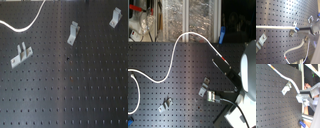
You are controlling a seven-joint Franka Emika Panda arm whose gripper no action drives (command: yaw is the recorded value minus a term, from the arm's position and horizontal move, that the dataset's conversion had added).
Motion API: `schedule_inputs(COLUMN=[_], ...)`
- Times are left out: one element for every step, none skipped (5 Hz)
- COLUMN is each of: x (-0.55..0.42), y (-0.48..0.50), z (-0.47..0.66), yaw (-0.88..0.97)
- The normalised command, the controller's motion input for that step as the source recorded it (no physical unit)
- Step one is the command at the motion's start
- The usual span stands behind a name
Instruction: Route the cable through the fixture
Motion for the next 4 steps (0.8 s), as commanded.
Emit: schedule_inputs(x=[0.628,0.545,0.626,0.623], y=[0.051,-0.060,-0.041,-0.012], z=[0.01,0.02,0.07,0.09], yaw=[-0.26,-0.35,-0.35,-0.35])
